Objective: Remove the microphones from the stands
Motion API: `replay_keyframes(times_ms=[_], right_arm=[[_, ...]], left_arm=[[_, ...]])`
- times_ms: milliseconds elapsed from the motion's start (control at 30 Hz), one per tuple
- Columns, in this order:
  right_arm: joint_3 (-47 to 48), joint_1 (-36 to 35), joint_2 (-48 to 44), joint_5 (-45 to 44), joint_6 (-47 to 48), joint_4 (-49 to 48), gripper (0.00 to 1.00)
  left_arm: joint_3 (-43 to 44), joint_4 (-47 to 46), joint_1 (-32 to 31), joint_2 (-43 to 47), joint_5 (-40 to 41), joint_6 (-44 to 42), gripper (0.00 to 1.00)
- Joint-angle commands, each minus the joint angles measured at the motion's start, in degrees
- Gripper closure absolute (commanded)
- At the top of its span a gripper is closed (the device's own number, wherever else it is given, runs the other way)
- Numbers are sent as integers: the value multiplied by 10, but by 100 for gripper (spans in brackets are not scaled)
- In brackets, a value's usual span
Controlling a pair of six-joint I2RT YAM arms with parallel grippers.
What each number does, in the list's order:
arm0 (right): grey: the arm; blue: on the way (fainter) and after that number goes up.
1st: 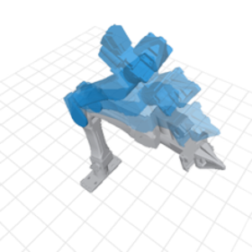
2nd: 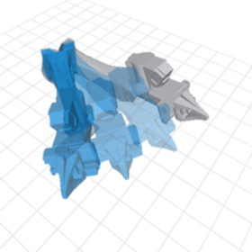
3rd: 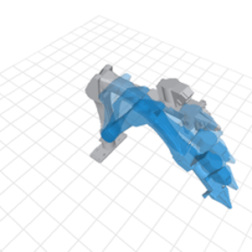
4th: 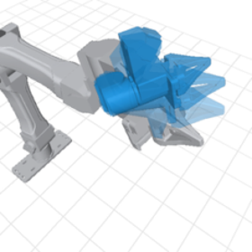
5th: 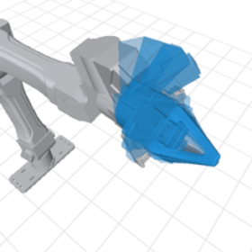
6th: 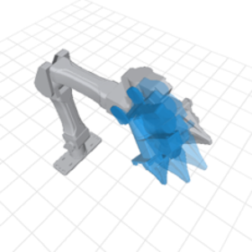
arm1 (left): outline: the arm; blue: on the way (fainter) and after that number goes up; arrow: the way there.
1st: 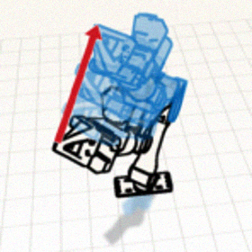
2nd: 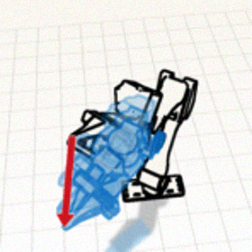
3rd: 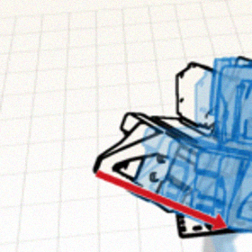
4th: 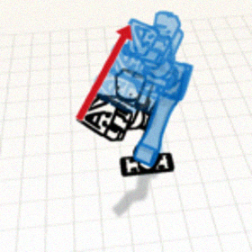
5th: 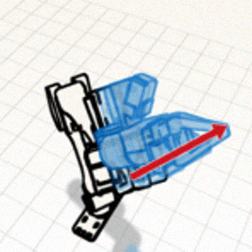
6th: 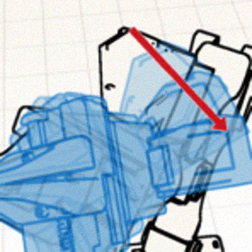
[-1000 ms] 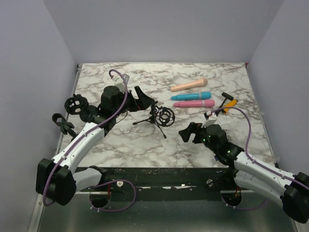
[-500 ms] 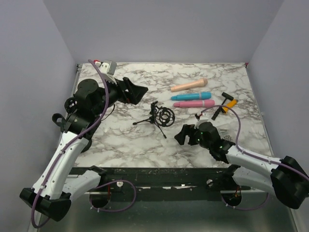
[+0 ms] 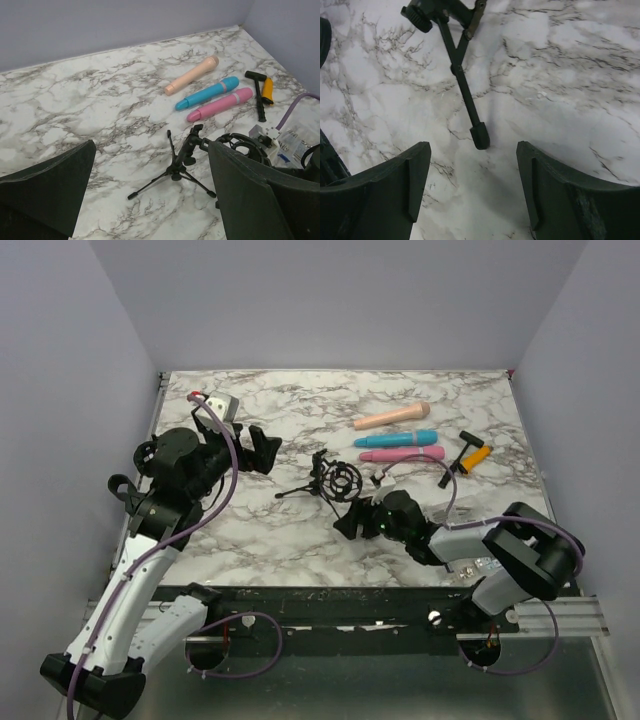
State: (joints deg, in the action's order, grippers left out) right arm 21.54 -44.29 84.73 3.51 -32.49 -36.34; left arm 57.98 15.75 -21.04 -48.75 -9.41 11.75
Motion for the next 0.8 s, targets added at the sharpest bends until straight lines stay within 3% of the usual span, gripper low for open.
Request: replay_keyframes(times_ms=[0, 167, 333, 500, 767], right_arm=[[30, -44, 66, -35, 23, -148, 26], [53, -64, 128, -104, 47, -188, 39], [114, -66, 189, -110, 58, -170, 67], [205, -70, 255, -92, 60, -141, 83], [379, -80, 364, -86, 60, -57, 95]], left_arm=[[-5, -16, 2, 36, 35, -39, 2], [-10, -18, 2, 49, 56, -47, 2], [-14, -20, 3, 56, 58, -45, 2], [-16, -21, 3, 60, 63, -46, 2], [-20, -21, 6, 66, 90, -52, 2]])
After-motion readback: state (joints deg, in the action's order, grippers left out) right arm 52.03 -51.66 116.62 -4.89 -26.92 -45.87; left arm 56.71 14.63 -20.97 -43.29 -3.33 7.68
